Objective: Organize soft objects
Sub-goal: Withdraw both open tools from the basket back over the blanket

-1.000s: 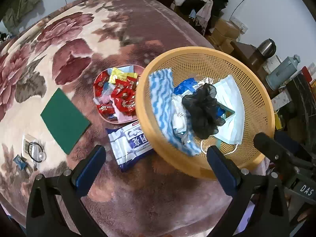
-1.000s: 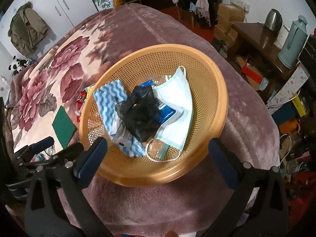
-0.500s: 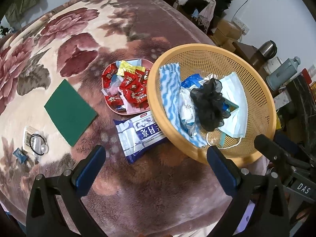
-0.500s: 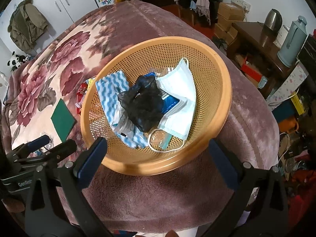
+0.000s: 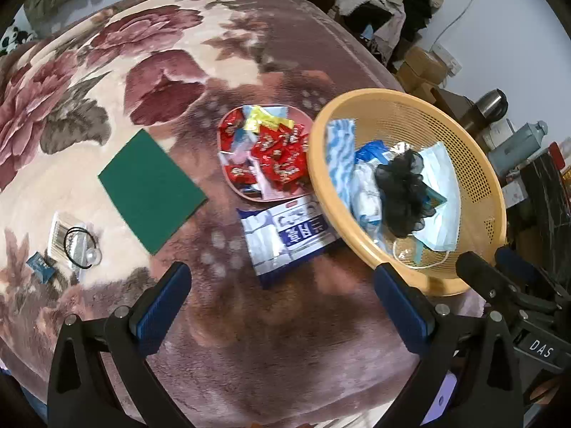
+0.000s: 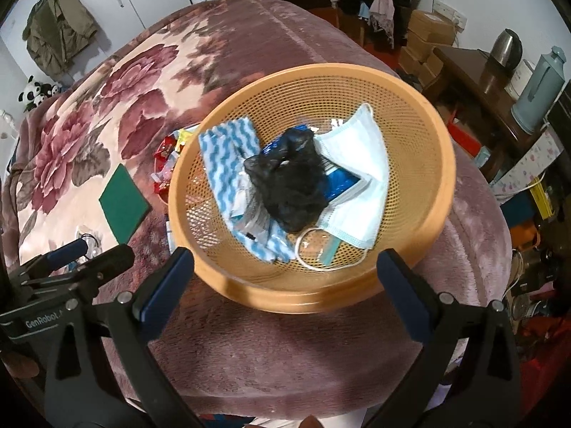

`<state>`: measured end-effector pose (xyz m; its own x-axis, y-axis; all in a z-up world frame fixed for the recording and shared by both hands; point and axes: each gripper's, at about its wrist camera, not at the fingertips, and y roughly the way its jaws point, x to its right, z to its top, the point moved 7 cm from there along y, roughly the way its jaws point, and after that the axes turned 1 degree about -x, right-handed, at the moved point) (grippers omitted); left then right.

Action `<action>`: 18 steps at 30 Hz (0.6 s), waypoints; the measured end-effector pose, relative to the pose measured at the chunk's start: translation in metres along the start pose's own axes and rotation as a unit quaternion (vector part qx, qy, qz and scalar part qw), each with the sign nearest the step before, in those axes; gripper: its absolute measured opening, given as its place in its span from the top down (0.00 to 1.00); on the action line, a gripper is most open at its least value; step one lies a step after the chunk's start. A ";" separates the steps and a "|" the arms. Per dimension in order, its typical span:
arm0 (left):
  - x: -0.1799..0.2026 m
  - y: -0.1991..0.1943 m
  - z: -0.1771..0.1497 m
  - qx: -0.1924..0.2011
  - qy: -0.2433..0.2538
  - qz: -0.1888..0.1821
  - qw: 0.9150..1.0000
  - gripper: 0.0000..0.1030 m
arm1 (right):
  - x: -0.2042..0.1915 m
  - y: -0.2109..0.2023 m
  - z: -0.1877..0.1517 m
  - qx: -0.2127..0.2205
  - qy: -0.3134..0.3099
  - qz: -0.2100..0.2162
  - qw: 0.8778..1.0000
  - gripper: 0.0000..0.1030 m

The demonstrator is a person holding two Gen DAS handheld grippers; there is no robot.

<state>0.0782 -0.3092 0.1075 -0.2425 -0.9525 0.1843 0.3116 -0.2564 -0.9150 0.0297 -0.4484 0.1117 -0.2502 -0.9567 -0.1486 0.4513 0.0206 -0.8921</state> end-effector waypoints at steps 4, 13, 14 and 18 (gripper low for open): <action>-0.015 -0.002 -0.002 0.001 -0.011 0.001 1.000 0.01 | -0.013 0.002 -0.001 -0.003 -0.009 0.000 1.000 0.00; -0.050 -0.005 -0.007 0.001 -0.037 0.002 0.999 0.01 | -0.043 0.008 -0.002 -0.008 -0.033 0.000 0.999 0.00; -0.053 -0.005 -0.008 0.001 -0.040 0.002 0.999 0.01 | -0.046 0.009 -0.003 -0.008 -0.036 0.000 0.999 0.00; -0.069 -0.006 -0.010 0.001 -0.051 0.004 0.999 0.01 | -0.061 0.011 -0.003 -0.010 -0.047 0.001 0.999 0.00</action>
<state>0.0836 -0.2402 0.0968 -0.1452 -0.9662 0.2128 0.3148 -0.2490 -0.9159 0.0474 -0.3893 0.1092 -0.1675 -0.9796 -0.1109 0.4335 0.0279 -0.9007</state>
